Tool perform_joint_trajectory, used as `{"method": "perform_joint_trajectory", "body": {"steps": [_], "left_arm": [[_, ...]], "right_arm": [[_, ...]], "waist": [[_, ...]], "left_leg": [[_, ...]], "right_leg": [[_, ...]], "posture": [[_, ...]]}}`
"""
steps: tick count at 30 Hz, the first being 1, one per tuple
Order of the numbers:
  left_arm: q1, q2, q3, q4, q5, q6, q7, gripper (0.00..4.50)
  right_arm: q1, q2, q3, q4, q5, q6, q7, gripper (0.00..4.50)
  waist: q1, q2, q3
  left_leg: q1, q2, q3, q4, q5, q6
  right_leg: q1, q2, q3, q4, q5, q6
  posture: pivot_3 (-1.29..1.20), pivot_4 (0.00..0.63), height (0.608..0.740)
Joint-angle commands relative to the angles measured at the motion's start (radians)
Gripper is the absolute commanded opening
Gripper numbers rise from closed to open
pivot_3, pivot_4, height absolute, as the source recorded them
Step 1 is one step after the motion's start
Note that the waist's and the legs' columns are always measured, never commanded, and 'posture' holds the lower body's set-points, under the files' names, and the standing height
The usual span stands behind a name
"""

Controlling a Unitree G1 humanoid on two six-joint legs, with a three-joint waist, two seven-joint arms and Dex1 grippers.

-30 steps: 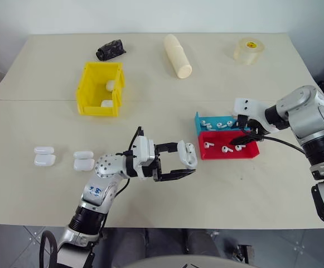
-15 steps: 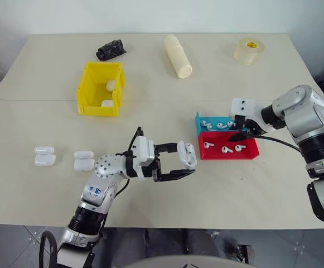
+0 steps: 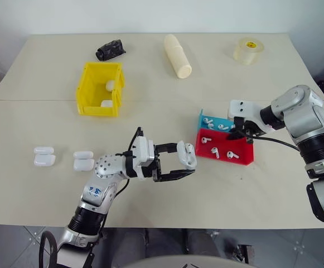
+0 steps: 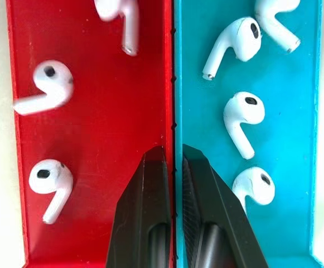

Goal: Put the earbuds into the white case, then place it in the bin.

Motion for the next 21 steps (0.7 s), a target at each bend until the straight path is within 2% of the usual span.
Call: {"method": "perform_joint_trajectory", "body": {"steps": [1,21], "left_arm": [[0.001,0.000,0.005,-0.053,-0.019,-0.007,-0.002,2.78],[0.005,0.007,0.009,-0.067,-0.028,0.009,-0.005,2.78]], "right_arm": [[0.007,-0.015,-0.015,-0.031,0.005,-0.003,0.016,0.28],[0.199,-0.157,-0.014,-0.314,0.066,-0.049,0.121,0.28]], "waist": [[0.000,0.000,0.000],[0.003,0.000,0.000]], "left_leg": [[0.000,0.000,0.000,0.000,0.000,0.000],[0.000,-0.001,0.000,0.000,0.000,0.000]], "right_leg": [[0.000,0.000,0.000,0.000,0.000,0.000],[0.001,-0.001,0.000,0.000,0.000,0.000]], "posture": [[0.00,0.150,0.740],[0.00,0.150,0.740]]}}
